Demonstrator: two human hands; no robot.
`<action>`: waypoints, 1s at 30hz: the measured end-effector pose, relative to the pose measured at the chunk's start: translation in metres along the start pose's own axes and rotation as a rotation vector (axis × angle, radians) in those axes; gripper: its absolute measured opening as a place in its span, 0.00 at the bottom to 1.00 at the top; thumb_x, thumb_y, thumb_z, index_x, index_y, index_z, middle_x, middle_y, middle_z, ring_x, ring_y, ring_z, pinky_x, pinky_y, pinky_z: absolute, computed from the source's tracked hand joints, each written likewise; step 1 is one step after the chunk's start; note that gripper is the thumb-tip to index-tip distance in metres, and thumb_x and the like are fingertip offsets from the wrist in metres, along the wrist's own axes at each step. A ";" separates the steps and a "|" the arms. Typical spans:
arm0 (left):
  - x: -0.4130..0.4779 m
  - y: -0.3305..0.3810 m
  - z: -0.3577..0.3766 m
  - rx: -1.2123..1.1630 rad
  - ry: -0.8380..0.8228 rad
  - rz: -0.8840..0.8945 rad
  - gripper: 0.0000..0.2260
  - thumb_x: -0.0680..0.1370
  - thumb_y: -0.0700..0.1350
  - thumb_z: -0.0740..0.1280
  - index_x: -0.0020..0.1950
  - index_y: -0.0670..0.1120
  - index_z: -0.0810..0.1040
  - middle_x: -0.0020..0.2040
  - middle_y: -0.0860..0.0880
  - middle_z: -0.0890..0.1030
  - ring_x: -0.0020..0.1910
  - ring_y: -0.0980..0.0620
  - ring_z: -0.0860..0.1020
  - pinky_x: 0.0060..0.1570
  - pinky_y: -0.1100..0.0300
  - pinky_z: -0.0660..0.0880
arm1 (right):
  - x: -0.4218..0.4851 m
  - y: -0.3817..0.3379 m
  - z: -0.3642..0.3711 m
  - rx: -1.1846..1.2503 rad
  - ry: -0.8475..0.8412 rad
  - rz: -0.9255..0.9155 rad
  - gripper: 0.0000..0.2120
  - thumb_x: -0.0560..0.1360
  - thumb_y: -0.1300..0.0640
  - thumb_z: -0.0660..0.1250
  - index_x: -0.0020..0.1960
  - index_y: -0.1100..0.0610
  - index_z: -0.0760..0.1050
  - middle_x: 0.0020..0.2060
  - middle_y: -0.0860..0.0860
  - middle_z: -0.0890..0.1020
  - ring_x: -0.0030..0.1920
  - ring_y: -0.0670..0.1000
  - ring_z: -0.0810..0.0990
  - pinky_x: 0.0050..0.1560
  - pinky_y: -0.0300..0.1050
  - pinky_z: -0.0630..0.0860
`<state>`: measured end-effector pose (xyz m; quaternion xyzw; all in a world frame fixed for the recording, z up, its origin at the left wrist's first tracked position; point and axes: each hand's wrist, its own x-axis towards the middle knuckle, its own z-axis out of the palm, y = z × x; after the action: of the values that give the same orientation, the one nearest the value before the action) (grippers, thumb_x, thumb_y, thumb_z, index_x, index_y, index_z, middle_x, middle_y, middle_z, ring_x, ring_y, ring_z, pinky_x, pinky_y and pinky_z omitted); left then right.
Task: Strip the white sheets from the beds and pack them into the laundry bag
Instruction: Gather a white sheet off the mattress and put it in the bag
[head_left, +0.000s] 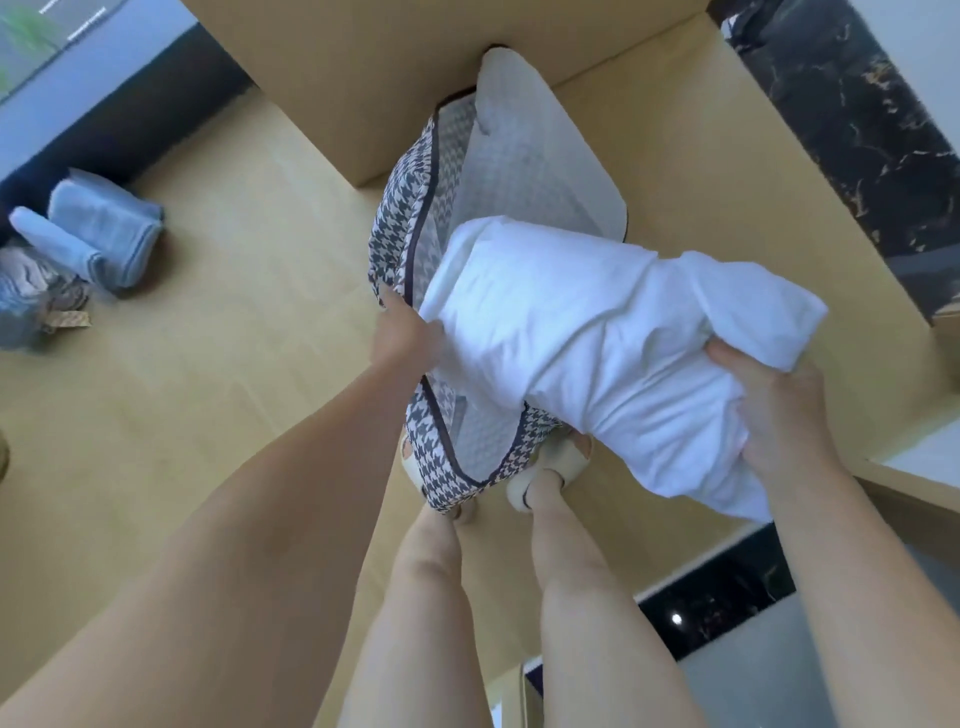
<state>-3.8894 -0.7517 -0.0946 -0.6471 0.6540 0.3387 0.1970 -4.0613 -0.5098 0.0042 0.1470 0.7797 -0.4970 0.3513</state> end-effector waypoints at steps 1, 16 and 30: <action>0.003 -0.003 0.003 -0.039 -0.034 -0.026 0.31 0.79 0.45 0.61 0.77 0.43 0.48 0.69 0.40 0.68 0.61 0.39 0.73 0.44 0.52 0.69 | 0.002 0.001 0.004 -0.019 -0.003 -0.003 0.09 0.70 0.56 0.74 0.48 0.50 0.79 0.46 0.46 0.83 0.47 0.47 0.82 0.45 0.44 0.76; 0.041 -0.066 0.003 -0.122 -0.019 -0.033 0.01 0.78 0.40 0.58 0.49 0.42 0.67 0.38 0.48 0.68 0.42 0.44 0.69 0.35 0.55 0.63 | -0.009 -0.007 0.068 -0.137 -0.104 -0.118 0.12 0.69 0.60 0.74 0.52 0.52 0.79 0.48 0.46 0.84 0.50 0.46 0.83 0.49 0.45 0.77; 0.015 -0.077 -0.045 -0.643 0.016 0.108 0.13 0.79 0.44 0.61 0.35 0.45 0.68 0.29 0.47 0.67 0.28 0.50 0.63 0.32 0.59 0.59 | -0.012 -0.007 0.148 -0.363 -0.155 -0.332 0.10 0.69 0.56 0.76 0.47 0.53 0.77 0.39 0.43 0.81 0.41 0.40 0.80 0.43 0.39 0.76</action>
<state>-3.8071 -0.7890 -0.0884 -0.6432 0.5485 0.5328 -0.0408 -3.9967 -0.6418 -0.0213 -0.0867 0.8404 -0.4096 0.3441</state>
